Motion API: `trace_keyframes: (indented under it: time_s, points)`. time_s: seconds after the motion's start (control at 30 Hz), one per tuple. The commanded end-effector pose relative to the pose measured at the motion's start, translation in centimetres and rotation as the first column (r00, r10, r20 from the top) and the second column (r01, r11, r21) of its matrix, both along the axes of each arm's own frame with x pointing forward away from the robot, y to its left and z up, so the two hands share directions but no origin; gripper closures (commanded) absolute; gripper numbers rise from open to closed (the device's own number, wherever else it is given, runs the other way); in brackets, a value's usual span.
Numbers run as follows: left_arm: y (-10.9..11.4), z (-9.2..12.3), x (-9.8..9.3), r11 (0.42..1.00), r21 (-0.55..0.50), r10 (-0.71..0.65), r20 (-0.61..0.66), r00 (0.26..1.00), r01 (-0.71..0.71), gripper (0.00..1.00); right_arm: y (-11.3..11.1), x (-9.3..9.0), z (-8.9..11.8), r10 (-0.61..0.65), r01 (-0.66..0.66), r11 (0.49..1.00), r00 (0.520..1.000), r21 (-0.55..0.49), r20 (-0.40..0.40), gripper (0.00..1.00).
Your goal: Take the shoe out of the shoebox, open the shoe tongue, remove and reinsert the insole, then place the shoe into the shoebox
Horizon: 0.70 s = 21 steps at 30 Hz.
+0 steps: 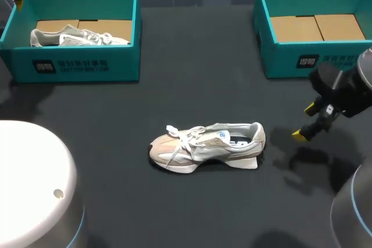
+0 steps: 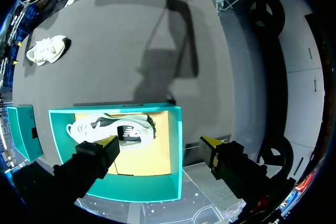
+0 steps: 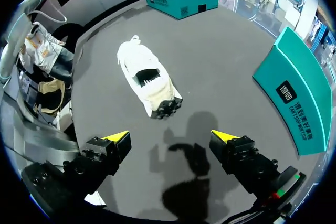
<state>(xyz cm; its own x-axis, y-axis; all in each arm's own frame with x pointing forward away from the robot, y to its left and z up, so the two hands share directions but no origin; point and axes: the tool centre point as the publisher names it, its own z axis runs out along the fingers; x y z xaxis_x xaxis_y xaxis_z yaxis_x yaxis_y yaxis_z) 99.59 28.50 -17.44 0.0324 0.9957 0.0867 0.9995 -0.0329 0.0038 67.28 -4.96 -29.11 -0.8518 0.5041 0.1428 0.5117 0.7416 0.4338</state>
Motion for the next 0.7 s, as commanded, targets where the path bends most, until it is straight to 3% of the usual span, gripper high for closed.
trace_keyframes:
  time_s: [0.03,0.2,0.63,0.7]
  points:
    - [0.0,0.0,0.0,1.0,0.002,-0.001,0.001,1.0,0.001,0.0,-2.7,-0.5,-1.9,-0.04,-0.089,0.907,0.955,0.412,0.293,0.0]
    - [0.0,0.0,0.0,1.0,0.002,-0.001,0.001,1.0,0.001,0.0,-4.5,0.0,-4.0,0.005,-0.201,0.859,0.923,0.47,0.385,0.0]
    - [0.0,0.0,0.0,1.0,0.002,-0.001,0.001,1.0,0.001,0.0,-4.7,0.1,-4.5,0.022,-0.207,0.866,0.925,0.456,0.379,0.0]
    - [0.0,0.0,0.0,1.0,0.002,-0.001,0.001,1.0,0.001,0.0,-5.5,0.7,-5.9,-0.016,-0.167,0.876,0.927,0.452,0.374,0.0]
